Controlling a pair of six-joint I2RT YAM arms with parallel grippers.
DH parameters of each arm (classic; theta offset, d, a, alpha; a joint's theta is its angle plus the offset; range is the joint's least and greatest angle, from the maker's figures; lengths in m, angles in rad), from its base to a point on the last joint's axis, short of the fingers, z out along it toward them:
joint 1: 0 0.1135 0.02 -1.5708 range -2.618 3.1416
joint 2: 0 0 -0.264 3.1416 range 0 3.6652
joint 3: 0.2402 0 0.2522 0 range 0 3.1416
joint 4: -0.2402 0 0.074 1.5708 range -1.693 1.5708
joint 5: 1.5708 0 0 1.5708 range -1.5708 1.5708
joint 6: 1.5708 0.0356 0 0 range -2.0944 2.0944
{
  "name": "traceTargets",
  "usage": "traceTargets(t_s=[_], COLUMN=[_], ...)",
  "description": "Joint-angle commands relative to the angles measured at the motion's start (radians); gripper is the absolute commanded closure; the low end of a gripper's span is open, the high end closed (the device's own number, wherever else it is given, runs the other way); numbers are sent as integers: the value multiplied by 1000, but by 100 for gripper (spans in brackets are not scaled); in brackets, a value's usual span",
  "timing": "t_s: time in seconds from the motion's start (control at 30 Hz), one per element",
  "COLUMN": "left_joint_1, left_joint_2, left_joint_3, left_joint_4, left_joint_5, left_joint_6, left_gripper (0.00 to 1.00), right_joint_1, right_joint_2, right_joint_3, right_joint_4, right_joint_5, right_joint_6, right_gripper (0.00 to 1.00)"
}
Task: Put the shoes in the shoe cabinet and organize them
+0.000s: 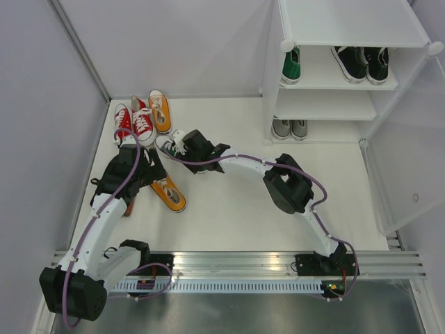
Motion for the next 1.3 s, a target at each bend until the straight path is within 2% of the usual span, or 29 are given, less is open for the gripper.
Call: traceTargets(t_s=[0.0, 0.2, 0.33, 0.5, 0.53, 0.6, 0.63, 0.83, 1.0, 1.13, 1.27], left_joint_1=[5, 5, 5, 5, 5, 5, 5, 5, 5, 5, 5], left_joint_2=[-7, -5, -5, -2, -2, -2, -1, -2, 1, 1, -1], left_joint_3=[-7, -5, -7, -7, -7, -7, -5, -7, -8, -8, -8], left_joint_4=[17, 19, 19, 19, 19, 19, 17, 19, 19, 19, 19], left_joint_5=[-8, -7, -7, -11, -13, -14, -14, -18, -18, -21, -24], left_joint_6=[17, 18, 18, 18, 18, 18, 18, 20, 20, 21, 21], left_gripper=[0, 0, 0, 0, 0, 0, 0, 0, 0, 0, 0], right_joint_1=[-5, -5, -4, -5, -5, -7, -8, -30, -35, -45, -61], right_joint_2=[43, 70, 116, 119, 112, 69, 46, -231, -437, -641, -819], right_joint_3=[55, 91, 159, 165, 159, 112, 86, -183, -401, -523, -615], right_joint_4=[-40, -59, -95, -97, -97, -82, -71, 19, 15, -37, -158], right_joint_5=[-51, -164, -167, -172, -152, -132, -123, -85, -20, 38, 133], right_joint_6=[-8, -16, -19, -1, 1, 12, 16, 71, 97, 140, 228], right_gripper=[49, 53, 58, 76, 85, 97, 99, 99, 99, 99, 99])
